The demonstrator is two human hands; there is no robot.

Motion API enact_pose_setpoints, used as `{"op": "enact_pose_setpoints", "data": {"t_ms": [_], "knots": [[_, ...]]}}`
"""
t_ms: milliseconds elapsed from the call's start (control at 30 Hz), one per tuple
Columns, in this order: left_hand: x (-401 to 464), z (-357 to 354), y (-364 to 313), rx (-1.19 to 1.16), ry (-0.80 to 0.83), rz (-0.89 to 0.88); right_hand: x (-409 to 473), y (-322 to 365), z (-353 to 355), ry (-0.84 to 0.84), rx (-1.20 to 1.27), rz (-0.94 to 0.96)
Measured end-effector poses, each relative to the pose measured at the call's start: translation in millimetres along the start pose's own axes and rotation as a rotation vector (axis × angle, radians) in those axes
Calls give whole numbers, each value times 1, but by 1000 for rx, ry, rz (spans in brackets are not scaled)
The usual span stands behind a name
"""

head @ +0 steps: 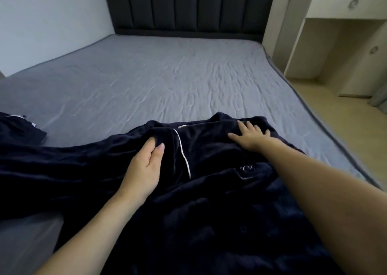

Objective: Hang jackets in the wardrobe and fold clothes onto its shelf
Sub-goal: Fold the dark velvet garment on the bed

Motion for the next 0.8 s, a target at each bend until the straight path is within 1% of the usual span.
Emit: {"op": "enact_pose_setpoints", "data": {"t_ms": [67,133,167,200,233,267,300,333,367,400,433,467,500,533,567,600,633,667,700,733,800], "knots": [[10,0,6,-112,46,48,15,-9,-11,-17,87,-56],[11,4,31,-230,60,187,24,-17,-9,-39,187,-103],[6,9,46,-224,53,271,26,-21,-8,-58,181,-124],[-3,14,60,-147,68,358,28,-26,-9,-79,158,-141],[-16,19,72,-19,127,462,27,-30,-10,-99,133,-151],[-28,24,83,113,210,554,26,-33,-12,-124,103,-154],[-35,31,87,285,298,588,25,-35,-15,-154,68,-150],[-31,42,84,486,324,553,23,-35,-16,-186,28,-154],[-17,57,71,714,247,452,22,-32,-14,-220,-6,-159],[4,69,47,916,93,269,20,-24,-8,-263,-26,-143],[19,67,17,1020,-39,73,15,-10,-1,-305,-27,-88],[30,52,-10,1044,-119,-107,9,10,4,-331,-13,4],[39,29,-23,1006,-95,-212,1,31,4,-331,5,114],[46,0,-20,952,34,-227,-9,48,-4,-305,17,210],[45,-30,-4,921,201,-196,-16,59,-17,-267,7,264],[38,-56,21,910,382,-131,-20,61,-32,-241,-13,275],[29,-70,48,896,516,-62,-22,57,-43,-247,-24,261],[20,-73,71,875,574,-11,-21,51,-50,-277,-26,238],[15,-71,86,871,572,0,-18,47,-53,-305,-32,216],[12,-67,93,876,565,-16,-15,45,-54,-306,-46,195],[6,-56,99,915,608,-14,-12,45,-56,-255,-103,142]]}}
Point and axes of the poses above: each hand's wrist, its own x-axis towards the middle knuckle, its own z-axis out of the back of the hand, y = z × x, the point moved 10 cm from there along x, towards the middle knuckle, and after that the axes turned 15 degrees about -z, right-handed, at the moved point
